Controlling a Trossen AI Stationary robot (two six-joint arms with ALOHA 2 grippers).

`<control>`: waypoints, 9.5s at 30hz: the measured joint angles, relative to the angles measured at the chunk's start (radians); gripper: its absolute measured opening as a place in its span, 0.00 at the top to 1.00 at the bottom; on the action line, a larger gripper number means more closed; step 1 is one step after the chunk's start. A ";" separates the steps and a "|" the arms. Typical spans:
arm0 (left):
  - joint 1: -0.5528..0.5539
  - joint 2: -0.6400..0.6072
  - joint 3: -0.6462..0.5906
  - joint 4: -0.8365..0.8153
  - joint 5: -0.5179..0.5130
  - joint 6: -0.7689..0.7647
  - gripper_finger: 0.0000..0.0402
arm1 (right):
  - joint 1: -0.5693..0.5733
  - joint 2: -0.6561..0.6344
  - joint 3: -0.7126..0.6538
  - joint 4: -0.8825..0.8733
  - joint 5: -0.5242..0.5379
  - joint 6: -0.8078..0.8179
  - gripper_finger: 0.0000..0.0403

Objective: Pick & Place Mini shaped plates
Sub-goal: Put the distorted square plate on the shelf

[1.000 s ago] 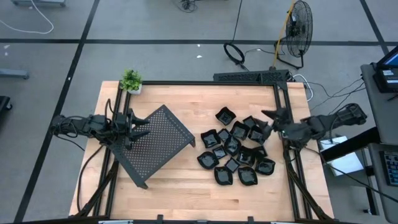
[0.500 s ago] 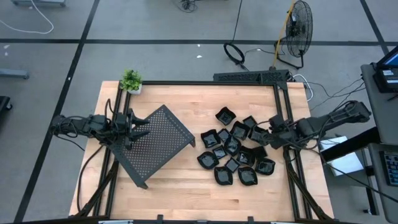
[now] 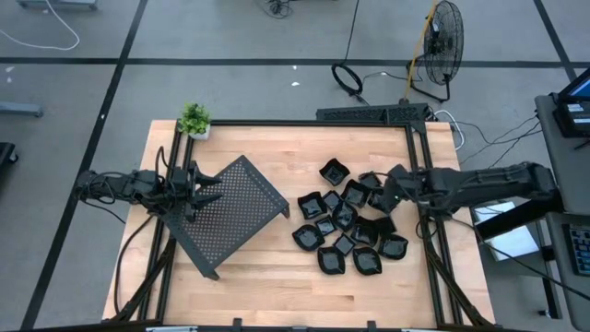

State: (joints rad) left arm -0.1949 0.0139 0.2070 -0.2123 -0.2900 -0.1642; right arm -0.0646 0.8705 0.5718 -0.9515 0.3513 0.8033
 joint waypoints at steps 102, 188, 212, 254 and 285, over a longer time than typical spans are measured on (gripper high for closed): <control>0.001 0.018 0.000 0.313 -0.345 -0.004 0.43 | -0.079 0.510 -0.190 2.348 0.197 -1.441 1.00; 0.191 1.780 1.143 0.082 -0.745 0.596 0.96 | -0.077 0.738 0.007 2.219 0.039 -1.475 1.00; 0.089 1.313 1.145 -0.480 -0.819 0.044 0.99 | -0.019 0.738 0.007 2.264 0.150 -1.366 0.38; -0.378 0.980 0.807 -1.358 0.199 -1.549 0.91 | -0.019 0.738 0.007 2.264 0.143 -1.338 0.44; -0.376 0.848 1.148 -1.177 -0.564 -1.083 0.37 | -0.019 0.656 0.009 2.061 0.022 -1.192 0.44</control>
State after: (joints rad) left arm -0.5712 0.8616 1.3548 -1.3898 -0.8538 -1.2473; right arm -0.0834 1.5260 0.5808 1.1091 0.3735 -0.3889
